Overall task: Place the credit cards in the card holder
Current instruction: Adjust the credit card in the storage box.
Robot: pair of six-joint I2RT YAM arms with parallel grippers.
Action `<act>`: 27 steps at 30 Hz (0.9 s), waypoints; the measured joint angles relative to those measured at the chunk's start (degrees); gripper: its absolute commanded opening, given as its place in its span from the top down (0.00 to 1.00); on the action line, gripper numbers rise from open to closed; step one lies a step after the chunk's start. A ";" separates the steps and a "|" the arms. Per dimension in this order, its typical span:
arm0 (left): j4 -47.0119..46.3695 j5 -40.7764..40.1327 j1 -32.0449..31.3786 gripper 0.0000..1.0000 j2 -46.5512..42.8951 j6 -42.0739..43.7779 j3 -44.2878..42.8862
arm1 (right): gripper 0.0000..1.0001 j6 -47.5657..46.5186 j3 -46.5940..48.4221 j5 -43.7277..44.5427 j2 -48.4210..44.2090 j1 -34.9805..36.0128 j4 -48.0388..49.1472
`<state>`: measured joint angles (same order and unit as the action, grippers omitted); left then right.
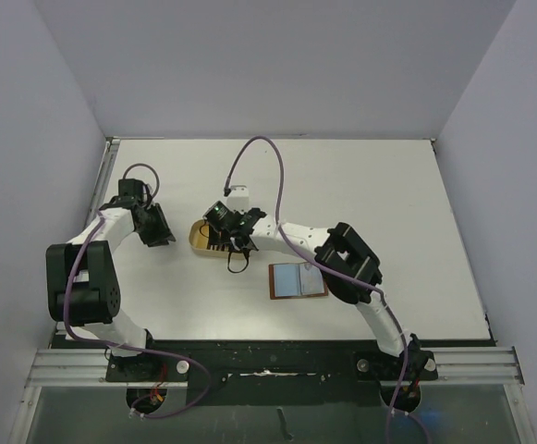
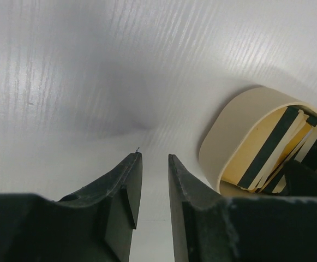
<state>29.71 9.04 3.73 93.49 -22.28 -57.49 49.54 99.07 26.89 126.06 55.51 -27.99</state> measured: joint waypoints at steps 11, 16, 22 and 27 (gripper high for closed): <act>-3.82 4.46 1.40 0.76 2.16 -1.86 -0.52 | 0.14 0.59 3.80 -1.36 3.17 -0.09 -1.73; -5.11 7.89 1.42 0.76 5.51 -2.56 -0.57 | 0.16 1.73 2.23 -6.01 3.04 -1.53 3.76; -6.03 10.12 1.42 0.76 6.25 -2.56 -0.55 | 0.18 3.89 -3.98 -12.92 0.87 -2.99 14.88; -6.47 11.04 1.42 0.76 6.25 -2.56 -0.55 | 0.20 5.09 -7.56 -17.25 -0.07 -3.78 21.59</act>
<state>23.24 20.08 5.15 99.74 -24.84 -58.04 54.63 91.50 9.65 125.99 51.72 -6.39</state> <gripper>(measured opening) 0.242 0.810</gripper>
